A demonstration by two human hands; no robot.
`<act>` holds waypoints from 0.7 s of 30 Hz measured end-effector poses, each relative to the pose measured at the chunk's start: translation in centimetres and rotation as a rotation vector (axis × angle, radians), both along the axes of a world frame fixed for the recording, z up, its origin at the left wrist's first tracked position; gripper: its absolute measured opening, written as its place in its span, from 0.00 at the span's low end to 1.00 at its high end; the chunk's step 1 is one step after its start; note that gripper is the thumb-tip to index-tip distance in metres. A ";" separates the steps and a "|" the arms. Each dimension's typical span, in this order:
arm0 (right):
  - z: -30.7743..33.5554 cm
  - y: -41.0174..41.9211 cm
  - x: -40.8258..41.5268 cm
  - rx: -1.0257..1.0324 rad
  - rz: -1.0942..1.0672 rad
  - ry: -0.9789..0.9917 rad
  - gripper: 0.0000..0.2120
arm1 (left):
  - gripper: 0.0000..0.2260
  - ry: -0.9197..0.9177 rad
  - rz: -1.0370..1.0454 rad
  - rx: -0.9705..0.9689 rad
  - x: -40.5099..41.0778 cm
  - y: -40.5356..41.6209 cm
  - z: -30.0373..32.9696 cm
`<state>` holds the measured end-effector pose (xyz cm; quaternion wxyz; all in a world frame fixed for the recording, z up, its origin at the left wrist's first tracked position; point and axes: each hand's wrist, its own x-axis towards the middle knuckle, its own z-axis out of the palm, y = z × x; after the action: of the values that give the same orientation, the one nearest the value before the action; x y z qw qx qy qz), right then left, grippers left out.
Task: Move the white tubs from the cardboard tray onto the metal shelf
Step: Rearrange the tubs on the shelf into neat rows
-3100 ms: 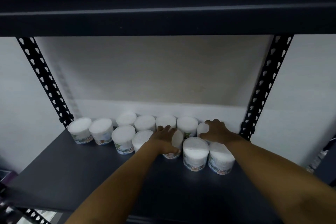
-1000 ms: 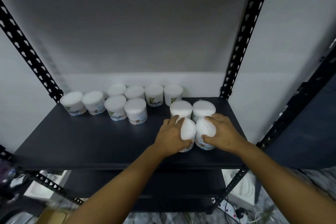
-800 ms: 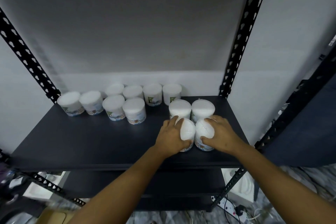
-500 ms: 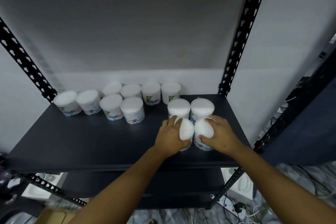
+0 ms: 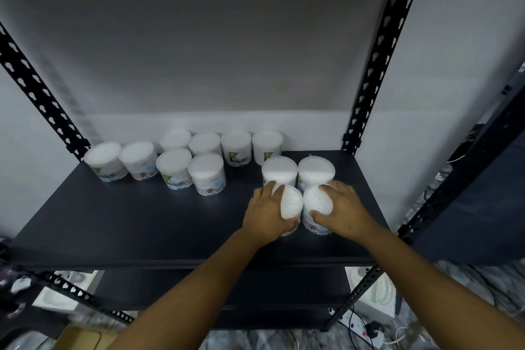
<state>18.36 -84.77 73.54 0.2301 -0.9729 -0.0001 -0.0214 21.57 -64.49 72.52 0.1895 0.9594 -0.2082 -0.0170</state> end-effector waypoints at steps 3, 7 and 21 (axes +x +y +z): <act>0.1 0.0 0.2 -0.003 -0.005 0.006 0.34 | 0.38 0.002 0.005 0.000 0.2 -0.1 0.1; 0.2 0.1 0.3 0.021 -0.008 0.004 0.35 | 0.38 -0.016 0.014 -0.016 0.4 -0.2 0.0; -0.4 1.2 -1.6 -0.270 0.082 -0.150 0.23 | 0.24 -0.170 0.052 -0.247 -2.1 1.5 -1.8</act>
<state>16.74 -83.54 73.18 0.0974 -0.9899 -0.0600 -0.0842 19.52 -62.95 70.73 0.2884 0.9317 -0.1993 0.0949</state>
